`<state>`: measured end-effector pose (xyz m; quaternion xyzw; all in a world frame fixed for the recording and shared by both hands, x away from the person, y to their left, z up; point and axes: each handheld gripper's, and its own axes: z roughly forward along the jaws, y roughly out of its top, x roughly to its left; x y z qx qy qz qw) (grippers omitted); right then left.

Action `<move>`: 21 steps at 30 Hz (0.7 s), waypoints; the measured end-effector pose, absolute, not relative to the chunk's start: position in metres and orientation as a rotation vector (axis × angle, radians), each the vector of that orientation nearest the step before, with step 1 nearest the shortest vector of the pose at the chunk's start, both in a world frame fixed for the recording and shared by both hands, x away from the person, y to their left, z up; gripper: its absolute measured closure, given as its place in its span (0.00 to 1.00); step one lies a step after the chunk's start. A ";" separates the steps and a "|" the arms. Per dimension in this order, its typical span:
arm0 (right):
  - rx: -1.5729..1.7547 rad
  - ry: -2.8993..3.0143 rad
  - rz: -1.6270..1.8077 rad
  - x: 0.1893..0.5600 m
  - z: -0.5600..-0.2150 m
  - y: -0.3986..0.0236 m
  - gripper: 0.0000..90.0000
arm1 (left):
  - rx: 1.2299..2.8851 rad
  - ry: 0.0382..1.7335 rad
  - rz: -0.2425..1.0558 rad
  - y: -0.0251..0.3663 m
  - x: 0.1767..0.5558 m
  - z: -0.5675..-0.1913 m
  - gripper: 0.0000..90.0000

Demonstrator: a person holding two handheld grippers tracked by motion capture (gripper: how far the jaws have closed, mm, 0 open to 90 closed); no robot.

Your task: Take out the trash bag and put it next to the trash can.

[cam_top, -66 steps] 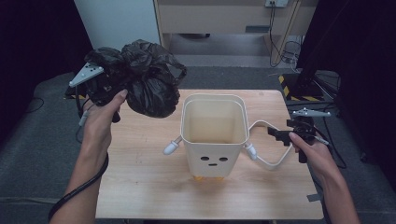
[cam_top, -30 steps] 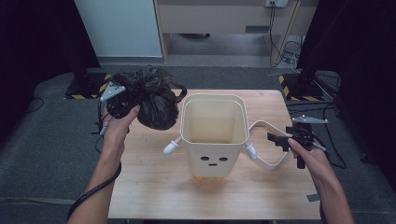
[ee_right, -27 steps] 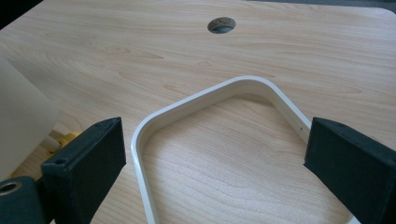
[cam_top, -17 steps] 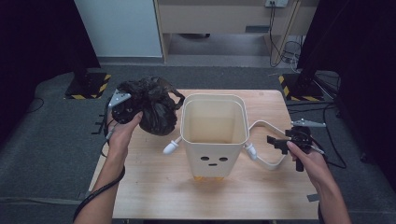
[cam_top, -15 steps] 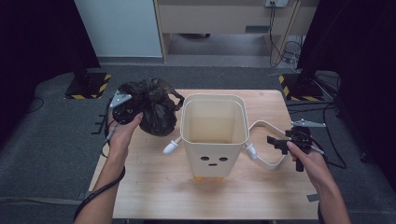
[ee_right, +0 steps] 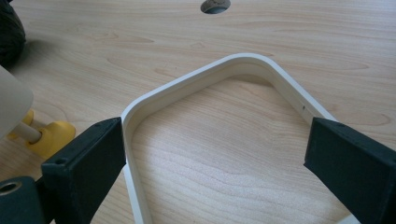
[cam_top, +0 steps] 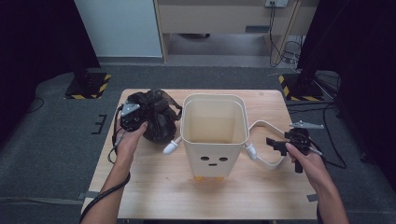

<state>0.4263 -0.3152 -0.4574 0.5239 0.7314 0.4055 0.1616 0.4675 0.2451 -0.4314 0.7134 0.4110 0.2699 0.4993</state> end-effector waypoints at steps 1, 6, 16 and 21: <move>1.507 2.085 1.157 0.426 -0.458 -0.315 0.06 | 1.727 0.994 0.651 0.243 0.468 -0.433 0.98; 1.504 2.077 1.167 0.427 -0.460 -0.316 0.06 | 1.752 0.994 0.653 0.234 0.468 -0.444 0.98; 1.515 2.066 1.171 0.427 -0.460 -0.319 0.06 | 1.790 1.002 0.645 0.219 0.469 -0.467 0.97; 1.517 2.064 1.167 0.425 -0.462 -0.322 0.06 | 1.786 1.020 0.643 0.216 0.473 -0.478 0.97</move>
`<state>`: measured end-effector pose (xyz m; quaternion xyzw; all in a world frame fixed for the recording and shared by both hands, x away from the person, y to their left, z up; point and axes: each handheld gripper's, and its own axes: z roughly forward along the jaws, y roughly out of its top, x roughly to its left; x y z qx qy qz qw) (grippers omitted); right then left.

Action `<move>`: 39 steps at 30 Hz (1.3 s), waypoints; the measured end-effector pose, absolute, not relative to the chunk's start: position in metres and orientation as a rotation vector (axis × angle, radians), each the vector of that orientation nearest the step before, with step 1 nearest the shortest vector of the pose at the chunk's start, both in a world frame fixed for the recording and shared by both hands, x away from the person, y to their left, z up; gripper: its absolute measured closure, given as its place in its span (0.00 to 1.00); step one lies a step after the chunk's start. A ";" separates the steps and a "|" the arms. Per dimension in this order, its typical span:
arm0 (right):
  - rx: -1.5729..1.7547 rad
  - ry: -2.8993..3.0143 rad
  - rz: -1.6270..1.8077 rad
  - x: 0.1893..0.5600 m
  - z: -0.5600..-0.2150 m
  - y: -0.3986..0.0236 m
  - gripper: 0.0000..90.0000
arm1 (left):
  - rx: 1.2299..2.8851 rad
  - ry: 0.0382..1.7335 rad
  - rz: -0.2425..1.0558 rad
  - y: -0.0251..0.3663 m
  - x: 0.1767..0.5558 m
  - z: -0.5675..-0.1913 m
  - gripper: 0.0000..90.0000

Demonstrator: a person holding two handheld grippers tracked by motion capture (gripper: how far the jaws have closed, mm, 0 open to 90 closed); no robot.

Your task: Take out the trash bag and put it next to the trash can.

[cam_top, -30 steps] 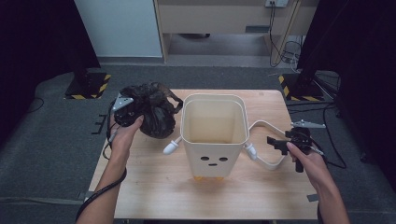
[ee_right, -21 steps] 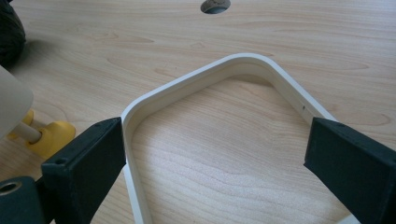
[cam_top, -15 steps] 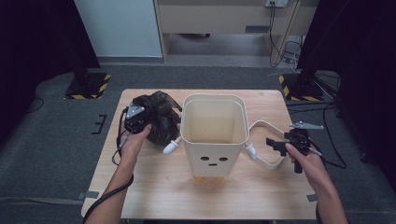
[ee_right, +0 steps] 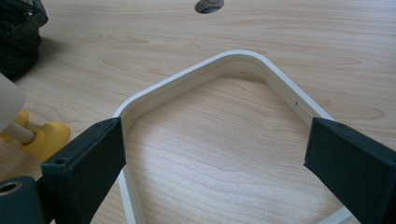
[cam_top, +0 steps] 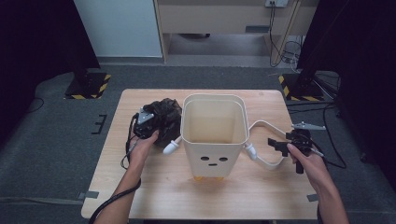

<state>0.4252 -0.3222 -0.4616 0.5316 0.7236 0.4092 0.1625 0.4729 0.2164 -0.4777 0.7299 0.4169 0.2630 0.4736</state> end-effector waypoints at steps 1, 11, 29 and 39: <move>1.518 2.061 1.171 0.425 -0.462 -0.323 0.06 | 1.790 1.023 0.649 0.216 0.474 -0.479 0.97; 1.533 2.039 1.177 0.422 -0.462 -0.331 0.06 | 1.787 1.032 0.669 0.212 0.485 -0.490 0.97; 1.538 2.032 1.166 0.417 -0.458 -0.332 0.06 | 1.801 1.062 0.682 0.210 0.487 -0.500 0.82; 1.538 2.032 1.170 0.418 -0.461 -0.332 0.06 | 1.792 1.062 0.730 0.206 0.489 -0.501 0.75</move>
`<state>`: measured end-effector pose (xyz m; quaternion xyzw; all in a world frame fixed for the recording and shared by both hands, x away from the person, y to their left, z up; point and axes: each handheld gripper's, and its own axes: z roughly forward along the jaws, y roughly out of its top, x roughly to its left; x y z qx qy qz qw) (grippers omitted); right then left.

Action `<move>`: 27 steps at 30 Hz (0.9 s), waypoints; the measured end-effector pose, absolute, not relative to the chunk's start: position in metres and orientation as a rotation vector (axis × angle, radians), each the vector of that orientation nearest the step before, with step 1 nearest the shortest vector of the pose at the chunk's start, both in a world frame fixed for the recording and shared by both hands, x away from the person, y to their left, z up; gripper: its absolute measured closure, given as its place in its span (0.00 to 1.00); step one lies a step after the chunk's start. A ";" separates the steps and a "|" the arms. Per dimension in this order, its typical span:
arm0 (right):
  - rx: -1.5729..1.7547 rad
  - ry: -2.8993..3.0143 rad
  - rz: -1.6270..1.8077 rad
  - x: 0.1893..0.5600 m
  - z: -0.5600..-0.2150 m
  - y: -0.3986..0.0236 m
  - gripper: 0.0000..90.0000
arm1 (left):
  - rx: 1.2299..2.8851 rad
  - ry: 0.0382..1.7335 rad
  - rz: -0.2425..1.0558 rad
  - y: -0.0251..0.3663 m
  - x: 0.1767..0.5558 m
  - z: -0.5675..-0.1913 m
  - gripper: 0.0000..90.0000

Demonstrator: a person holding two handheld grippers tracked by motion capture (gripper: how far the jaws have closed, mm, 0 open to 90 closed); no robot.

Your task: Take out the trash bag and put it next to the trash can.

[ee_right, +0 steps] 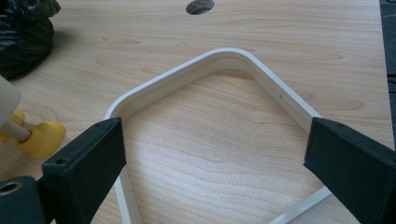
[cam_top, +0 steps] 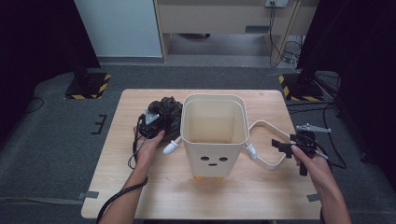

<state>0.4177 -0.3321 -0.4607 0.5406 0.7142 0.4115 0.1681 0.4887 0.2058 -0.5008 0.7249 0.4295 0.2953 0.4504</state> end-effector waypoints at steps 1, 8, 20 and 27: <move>1.537 2.032 1.169 0.418 -0.461 -0.332 0.06 | 1.789 1.060 0.731 0.206 0.488 -0.500 0.74; 1.538 2.006 1.203 0.417 -0.458 -0.336 0.06 | 1.792 1.050 0.755 0.209 0.476 -0.486 0.48; 1.546 1.969 1.180 0.421 -0.452 -0.342 0.05 | 1.752 1.084 0.713 0.227 0.453 -0.470 0.19; 1.543 1.951 1.185 0.425 -0.452 -0.344 0.05 | 1.724 1.100 0.706 0.234 0.441 -0.465 0.13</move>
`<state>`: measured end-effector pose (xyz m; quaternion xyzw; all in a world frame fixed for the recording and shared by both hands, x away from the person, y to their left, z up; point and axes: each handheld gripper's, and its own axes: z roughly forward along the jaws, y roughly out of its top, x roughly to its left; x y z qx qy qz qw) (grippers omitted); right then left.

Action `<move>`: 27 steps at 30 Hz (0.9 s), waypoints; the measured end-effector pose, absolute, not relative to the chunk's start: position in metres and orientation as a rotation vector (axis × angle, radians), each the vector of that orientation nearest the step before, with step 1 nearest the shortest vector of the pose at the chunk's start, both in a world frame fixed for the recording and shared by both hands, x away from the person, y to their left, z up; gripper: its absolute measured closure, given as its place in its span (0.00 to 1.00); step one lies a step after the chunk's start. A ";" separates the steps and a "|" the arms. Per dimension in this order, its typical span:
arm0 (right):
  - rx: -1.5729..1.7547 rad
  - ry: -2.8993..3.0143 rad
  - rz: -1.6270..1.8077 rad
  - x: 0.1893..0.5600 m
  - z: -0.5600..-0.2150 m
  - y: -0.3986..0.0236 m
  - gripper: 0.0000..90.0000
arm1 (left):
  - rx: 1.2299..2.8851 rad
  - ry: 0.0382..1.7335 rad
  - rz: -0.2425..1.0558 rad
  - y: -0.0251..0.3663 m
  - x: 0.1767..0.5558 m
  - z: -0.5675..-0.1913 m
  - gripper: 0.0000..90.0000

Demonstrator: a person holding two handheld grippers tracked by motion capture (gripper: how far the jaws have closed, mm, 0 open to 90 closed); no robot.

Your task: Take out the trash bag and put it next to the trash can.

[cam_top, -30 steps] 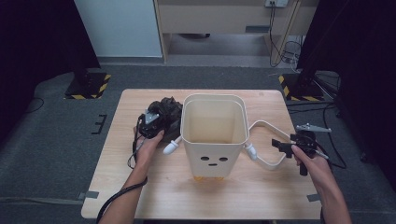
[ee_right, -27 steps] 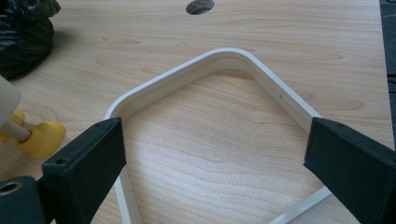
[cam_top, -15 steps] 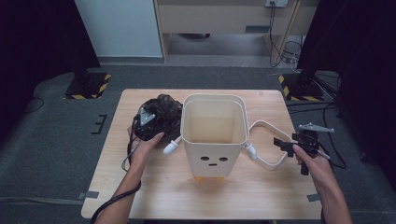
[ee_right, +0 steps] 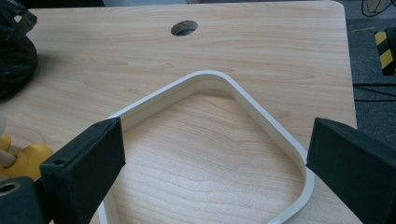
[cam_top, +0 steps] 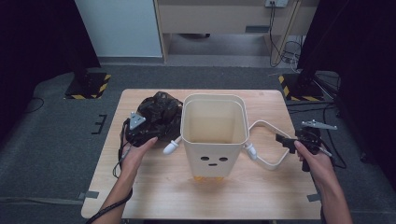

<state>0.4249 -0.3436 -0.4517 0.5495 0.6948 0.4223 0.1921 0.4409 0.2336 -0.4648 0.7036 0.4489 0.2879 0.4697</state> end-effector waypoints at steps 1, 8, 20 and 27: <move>1.547 1.950 1.187 0.425 -0.452 -0.344 0.05 | 1.724 1.098 0.706 0.235 0.439 -0.464 0.13; 1.553 1.954 1.171 0.425 -0.458 -0.344 0.05 | 1.720 1.093 0.698 0.242 0.428 -0.463 0.10; 1.579 1.944 1.150 0.424 -0.472 -0.352 0.06 | 1.657 1.064 0.713 0.251 0.420 -0.457 0.10; 1.585 1.948 1.142 0.423 -0.475 -0.358 0.06 | 1.652 1.059 0.714 0.252 0.423 -0.457 0.10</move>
